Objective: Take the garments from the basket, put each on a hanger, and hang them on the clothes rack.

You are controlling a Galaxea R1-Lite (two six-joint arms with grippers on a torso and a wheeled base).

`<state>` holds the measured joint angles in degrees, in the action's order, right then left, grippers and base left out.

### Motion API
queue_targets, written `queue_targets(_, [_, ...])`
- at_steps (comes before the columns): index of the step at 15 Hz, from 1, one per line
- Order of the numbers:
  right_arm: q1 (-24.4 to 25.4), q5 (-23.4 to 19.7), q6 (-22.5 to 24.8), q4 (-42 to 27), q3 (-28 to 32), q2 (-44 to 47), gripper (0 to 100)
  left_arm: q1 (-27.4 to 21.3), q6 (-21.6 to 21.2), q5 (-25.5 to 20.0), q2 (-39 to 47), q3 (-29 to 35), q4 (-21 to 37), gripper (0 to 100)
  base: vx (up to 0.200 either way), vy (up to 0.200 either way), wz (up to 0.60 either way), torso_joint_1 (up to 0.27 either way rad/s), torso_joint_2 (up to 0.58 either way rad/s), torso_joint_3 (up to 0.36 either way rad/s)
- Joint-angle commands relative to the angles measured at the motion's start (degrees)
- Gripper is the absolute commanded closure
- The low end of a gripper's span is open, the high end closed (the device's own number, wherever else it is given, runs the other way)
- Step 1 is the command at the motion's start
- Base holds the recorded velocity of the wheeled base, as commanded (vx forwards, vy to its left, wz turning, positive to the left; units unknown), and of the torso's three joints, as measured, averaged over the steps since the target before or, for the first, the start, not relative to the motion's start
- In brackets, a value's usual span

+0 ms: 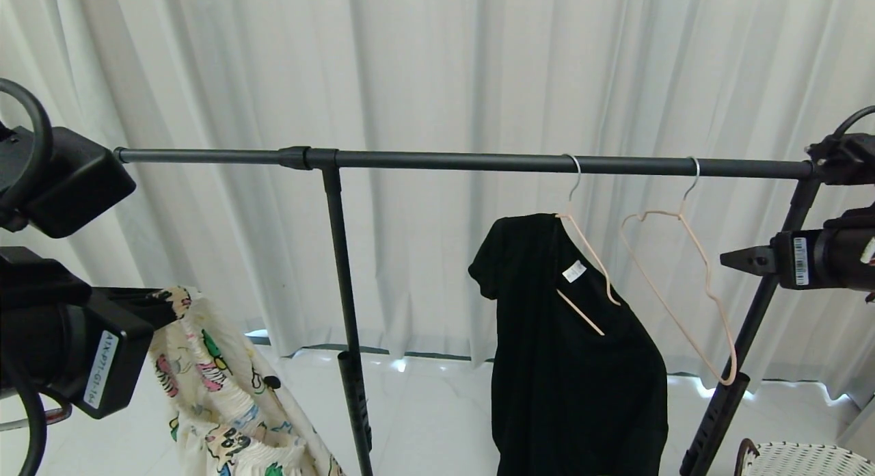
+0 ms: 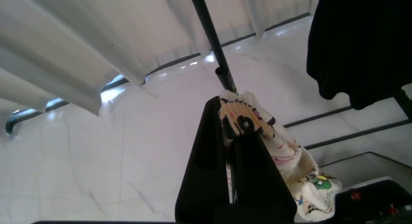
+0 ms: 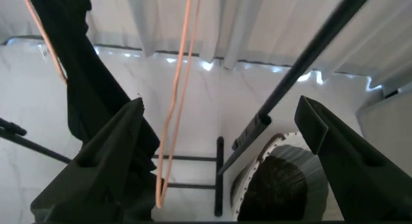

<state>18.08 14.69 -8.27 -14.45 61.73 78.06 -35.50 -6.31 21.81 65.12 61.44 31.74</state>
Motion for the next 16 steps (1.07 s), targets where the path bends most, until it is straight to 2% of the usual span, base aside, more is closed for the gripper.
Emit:
queue_targets(1, [0.0, 0.0, -0.8, 2.5, -0.9, 4.5, 0, 0.2, 0.0, 0.1, -0.8, -0.4, 0.0, 100, 0.000, 0.000, 0.00, 0.000, 0.00, 0.000])
queue_targets(4, [0.2, -0.1, -1.5, 5.9, -0.6, 10.0, 0, 0.3, 0.0, 0.3, -2.2, -0.4, 0.0, 100, 0.000, 0.000, 0.00, 0.000, 0.00, 0.000])
queue_targets(8, [2.5, 0.0, -6.4, 7.4, -0.1, 14.3, 0, 0.1, -0.1, 0.3, -3.8, -0.5, 0.0, 100, 0.000, 0.000, 0.00, 0.000, 0.00, 0.000])
queue_targets(11, [1.6, 0.0, -9.8, 7.5, 0.8, 16.5, 0, 0.1, -2.9, 0.3, -4.4, -0.6, 0.0, 100, 0.000, 0.000, 0.00, 0.000, 0.00, 0.000])
queue_targets(16, [1.0, -0.1, -9.9, 7.6, 0.8, 17.4, 0, -0.1, -3.8, 0.3, -4.5, -0.8, 0.0, 100, 0.000, 0.000, 0.00, 0.000, 0.00, 0.000])
